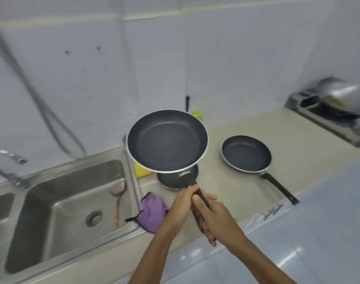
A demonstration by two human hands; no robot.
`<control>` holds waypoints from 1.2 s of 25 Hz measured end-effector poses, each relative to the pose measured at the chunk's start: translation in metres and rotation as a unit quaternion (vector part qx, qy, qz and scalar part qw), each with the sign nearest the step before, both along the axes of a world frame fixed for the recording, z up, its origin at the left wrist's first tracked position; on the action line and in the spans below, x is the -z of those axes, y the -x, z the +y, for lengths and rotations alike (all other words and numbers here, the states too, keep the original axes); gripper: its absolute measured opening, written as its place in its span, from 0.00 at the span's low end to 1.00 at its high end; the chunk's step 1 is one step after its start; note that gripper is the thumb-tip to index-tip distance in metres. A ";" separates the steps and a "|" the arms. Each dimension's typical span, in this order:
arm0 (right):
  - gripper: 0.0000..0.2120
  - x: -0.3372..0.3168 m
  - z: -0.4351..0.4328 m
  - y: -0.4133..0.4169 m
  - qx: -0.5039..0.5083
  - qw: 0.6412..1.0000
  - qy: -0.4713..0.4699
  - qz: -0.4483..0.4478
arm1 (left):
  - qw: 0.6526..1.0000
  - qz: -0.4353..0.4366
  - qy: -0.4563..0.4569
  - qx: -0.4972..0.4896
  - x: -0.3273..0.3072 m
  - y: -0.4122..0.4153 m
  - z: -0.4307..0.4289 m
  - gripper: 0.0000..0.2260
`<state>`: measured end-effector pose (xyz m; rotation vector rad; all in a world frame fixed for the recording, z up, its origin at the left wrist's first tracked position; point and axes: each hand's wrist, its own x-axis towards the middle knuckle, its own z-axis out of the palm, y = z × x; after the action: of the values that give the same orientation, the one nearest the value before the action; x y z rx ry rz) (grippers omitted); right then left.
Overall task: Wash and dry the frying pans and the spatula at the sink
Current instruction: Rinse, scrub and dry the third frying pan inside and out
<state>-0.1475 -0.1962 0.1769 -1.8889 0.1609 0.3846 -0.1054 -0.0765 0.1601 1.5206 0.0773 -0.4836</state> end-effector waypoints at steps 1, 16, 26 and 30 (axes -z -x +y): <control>0.26 0.001 -0.027 -0.001 0.025 1.000 0.000 0.000 | 1.000 -0.002 -0.003 0.018 -0.003 -0.009 -0.028 0.20; 0.22 0.078 -0.390 -0.116 0.259 0.958 0.056 0.106 | 0.967 0.157 0.085 0.183 0.096 -0.165 -0.424 0.12; 0.24 0.145 -0.609 -0.233 0.196 0.960 0.142 0.140 | 0.956 0.255 0.054 0.134 0.153 -0.275 -0.628 0.11; 0.17 0.182 -0.689 -0.275 0.138 0.974 0.129 0.125 | 0.957 0.279 0.047 0.057 0.169 -0.307 -0.698 0.10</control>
<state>0.1273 -0.8853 -0.0053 -2.0304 0.6642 0.4250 0.2014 -0.7746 -0.0089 1.2616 0.4012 -0.9869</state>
